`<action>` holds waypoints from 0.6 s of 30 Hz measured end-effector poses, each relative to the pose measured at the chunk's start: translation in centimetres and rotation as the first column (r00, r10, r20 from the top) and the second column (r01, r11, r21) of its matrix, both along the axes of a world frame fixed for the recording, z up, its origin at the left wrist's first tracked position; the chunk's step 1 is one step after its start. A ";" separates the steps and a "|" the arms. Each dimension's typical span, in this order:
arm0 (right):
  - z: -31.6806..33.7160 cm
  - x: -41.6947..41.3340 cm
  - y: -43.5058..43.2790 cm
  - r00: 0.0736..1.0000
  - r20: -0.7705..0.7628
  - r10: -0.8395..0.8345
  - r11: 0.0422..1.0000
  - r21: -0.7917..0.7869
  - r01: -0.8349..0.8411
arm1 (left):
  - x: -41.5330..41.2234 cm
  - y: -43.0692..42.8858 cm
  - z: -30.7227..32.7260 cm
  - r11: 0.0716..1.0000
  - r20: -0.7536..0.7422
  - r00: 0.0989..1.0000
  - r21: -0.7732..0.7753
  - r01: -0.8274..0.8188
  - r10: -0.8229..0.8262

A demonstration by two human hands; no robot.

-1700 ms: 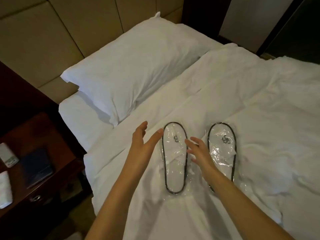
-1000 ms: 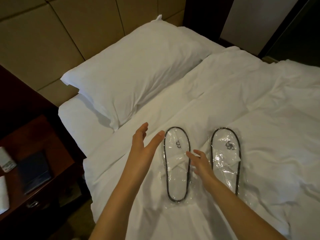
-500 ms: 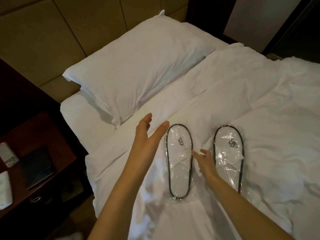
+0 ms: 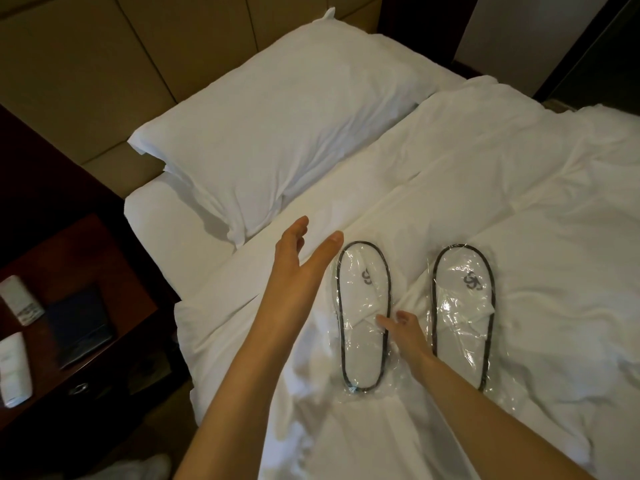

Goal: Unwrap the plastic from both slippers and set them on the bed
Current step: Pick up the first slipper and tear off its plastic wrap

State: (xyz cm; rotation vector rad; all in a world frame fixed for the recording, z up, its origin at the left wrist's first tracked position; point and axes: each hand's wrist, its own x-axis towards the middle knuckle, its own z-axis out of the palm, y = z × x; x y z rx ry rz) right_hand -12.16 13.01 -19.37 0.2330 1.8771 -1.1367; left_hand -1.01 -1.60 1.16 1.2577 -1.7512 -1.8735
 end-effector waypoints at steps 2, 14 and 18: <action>-0.2 0.2 -0.1 1.000 0.017 -0.009 1.000 -0.012 0.009 | 0.0 -0.1 0.0 1.000 0.000 1.000 -0.003 -0.005 0.005; -0.2 1.1 -0.4 0.998 0.065 -0.011 0.996 -0.085 0.017 | 0.3 -0.4 0.3 1.000 0.010 1.000 -0.009 -0.006 0.006; 0.1 1.0 -0.5 0.998 0.060 -0.009 0.995 -0.095 0.014 | 0.5 -0.3 0.5 1.000 0.007 1.000 -0.017 -0.007 0.007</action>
